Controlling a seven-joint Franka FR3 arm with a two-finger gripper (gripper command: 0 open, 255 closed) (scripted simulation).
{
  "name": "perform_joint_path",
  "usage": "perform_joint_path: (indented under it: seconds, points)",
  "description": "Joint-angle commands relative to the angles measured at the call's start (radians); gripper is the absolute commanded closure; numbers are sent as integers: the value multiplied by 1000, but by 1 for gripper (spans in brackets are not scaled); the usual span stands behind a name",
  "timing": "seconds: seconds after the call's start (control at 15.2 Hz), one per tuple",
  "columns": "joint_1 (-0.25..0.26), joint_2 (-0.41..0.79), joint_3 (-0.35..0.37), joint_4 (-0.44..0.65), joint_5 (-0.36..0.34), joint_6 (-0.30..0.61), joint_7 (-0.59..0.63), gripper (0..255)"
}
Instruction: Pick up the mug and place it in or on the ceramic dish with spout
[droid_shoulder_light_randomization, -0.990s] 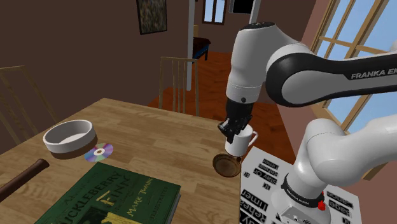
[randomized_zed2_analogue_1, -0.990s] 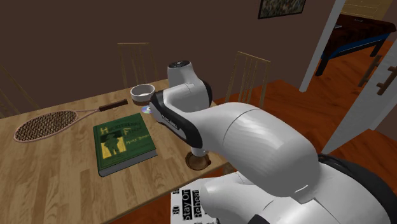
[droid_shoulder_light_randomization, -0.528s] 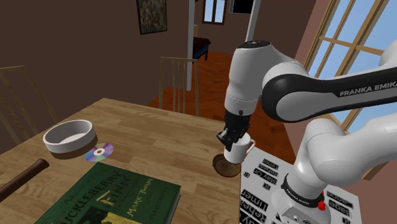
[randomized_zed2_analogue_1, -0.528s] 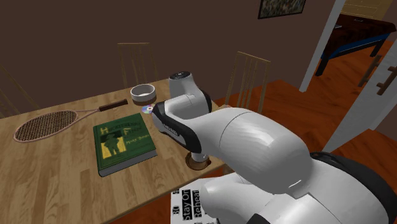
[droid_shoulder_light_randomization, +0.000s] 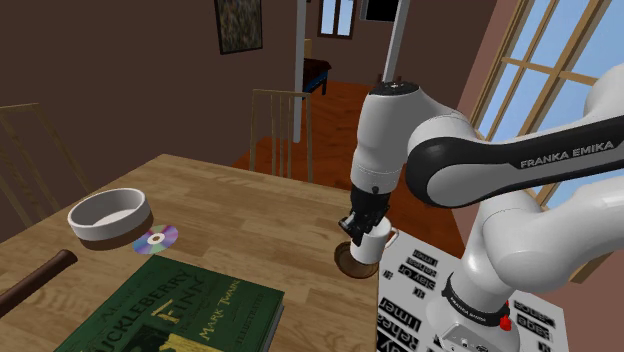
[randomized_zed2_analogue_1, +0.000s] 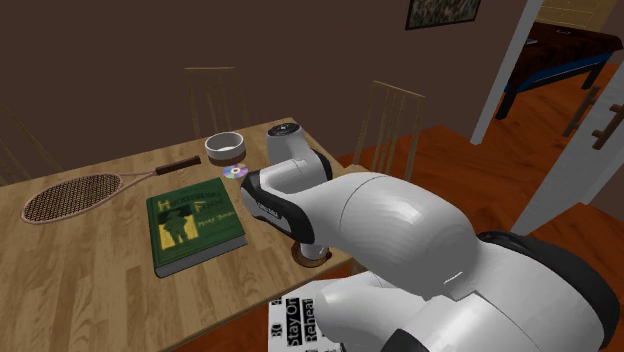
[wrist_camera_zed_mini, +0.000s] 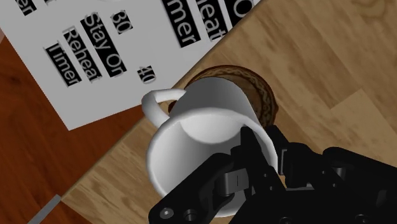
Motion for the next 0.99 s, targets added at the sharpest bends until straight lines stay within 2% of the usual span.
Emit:
perform_joint_path:
  seconds: [0.0,0.2,0.26,0.59,0.79,0.92]
  points:
    - [0,0,0,-1,0,1,0,255]
    - [0,0,0,-1,0,1,0,255]
    - [0,0,0,-1,0,1,0,0]
    - [0,0,0,-1,0,2,0,0]
    - [-3,-29,-16,86,-14,-114,1,0]
    - [-4,-33,-21,110,-18,-142,1,0]
